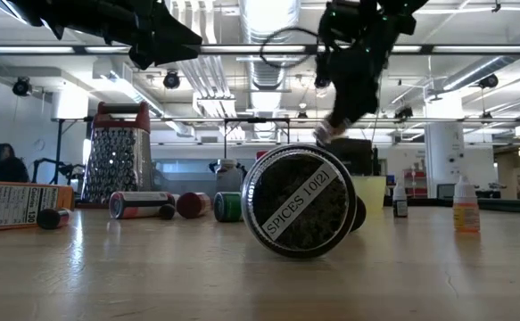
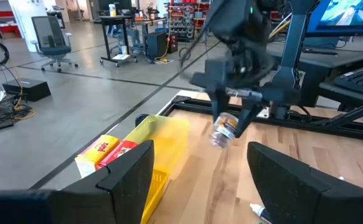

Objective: Pick & Place Kitchen Items
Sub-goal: Put the brown seasoning bottle into the black bin

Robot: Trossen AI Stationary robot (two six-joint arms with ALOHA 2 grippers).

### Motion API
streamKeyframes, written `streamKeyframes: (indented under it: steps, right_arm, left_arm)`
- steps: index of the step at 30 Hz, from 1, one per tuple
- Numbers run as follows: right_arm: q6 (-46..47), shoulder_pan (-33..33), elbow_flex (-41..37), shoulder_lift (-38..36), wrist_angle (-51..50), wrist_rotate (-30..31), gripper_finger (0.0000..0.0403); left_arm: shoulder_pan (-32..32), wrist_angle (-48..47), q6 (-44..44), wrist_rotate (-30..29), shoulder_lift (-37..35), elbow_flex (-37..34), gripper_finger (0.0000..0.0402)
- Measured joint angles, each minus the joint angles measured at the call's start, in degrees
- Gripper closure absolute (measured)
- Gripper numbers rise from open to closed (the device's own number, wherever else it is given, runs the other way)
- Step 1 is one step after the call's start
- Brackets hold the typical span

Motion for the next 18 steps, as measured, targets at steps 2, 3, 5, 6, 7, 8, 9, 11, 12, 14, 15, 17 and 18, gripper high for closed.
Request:
streamKeyframes:
  steps: [2,3,5,6,7,8,9,11,12,14,15,17,18]
  right_arm:
    - [-5.11,-0.03,0.35,-0.03,3.23,-1.24,0.0212]
    - [-7.38,-0.07,0.39,-0.03,4.73,-2.77,0.0213]
    - [-10.50,-0.11,0.40,-0.03,6.65,-5.95,0.0211]
    - [-11.28,-0.09,0.36,-0.03,7.28,-6.83,0.0208]
    - [-11.99,-0.05,0.35,-0.03,7.38,-7.24,0.0205]
    - [-12.51,-0.02,0.22,-0.03,7.39,-7.30,0.0202]
    - [-12.89,0.00,-0.04,-0.03,7.71,-7.31,0.0201]
    - [-13.67,0.12,-1.04,-0.03,9.54,-7.37,0.0200]
    - [-13.89,0.13,-1.68,-0.03,10.63,-7.44,0.0202]
    - [-14.05,0.17,-3.08,-0.03,13.13,-7.85,0.0209]
    - [-14.08,0.17,-3.84,-0.03,14.70,-8.39,0.0213]
    - [-14.09,0.20,-5.66,-0.03,18.87,-10.47,0.0216]
    - [-14.06,0.20,-6.55,-0.03,21.34,-11.52,0.0215]
  left_arm:
    - [0.00,0.00,-0.02,0.00,0.00,0.00,0.0138]
    - [0.00,-0.02,-0.02,0.00,0.00,0.00,0.0138]
    - [0.00,0.00,-0.02,0.00,0.02,0.00,0.0138]
    - [-0.01,-0.02,-0.01,0.00,0.01,0.00,0.0138]
    - [-0.02,0.00,0.00,0.00,0.00,0.00,0.0138]
    - [-0.02,0.00,-0.02,0.00,0.02,-0.02,0.0138]
    - [-0.01,-0.02,0.00,0.01,0.01,0.00,0.0138]
    - [0.00,-0.01,-0.02,0.00,0.02,-0.02,0.0138]
    - [0.00,0.00,-0.02,0.00,0.00,0.00,0.0138]
    - [-0.01,-0.01,-0.02,0.00,0.00,-0.01,0.0138]
    - [-0.01,-0.01,-0.02,0.01,0.00,-0.01,0.0138]
    - [-0.02,-0.01,0.00,0.00,0.01,0.00,0.0138]
    - [-0.02,-0.02,0.00,0.02,0.00,-0.02,0.0138]
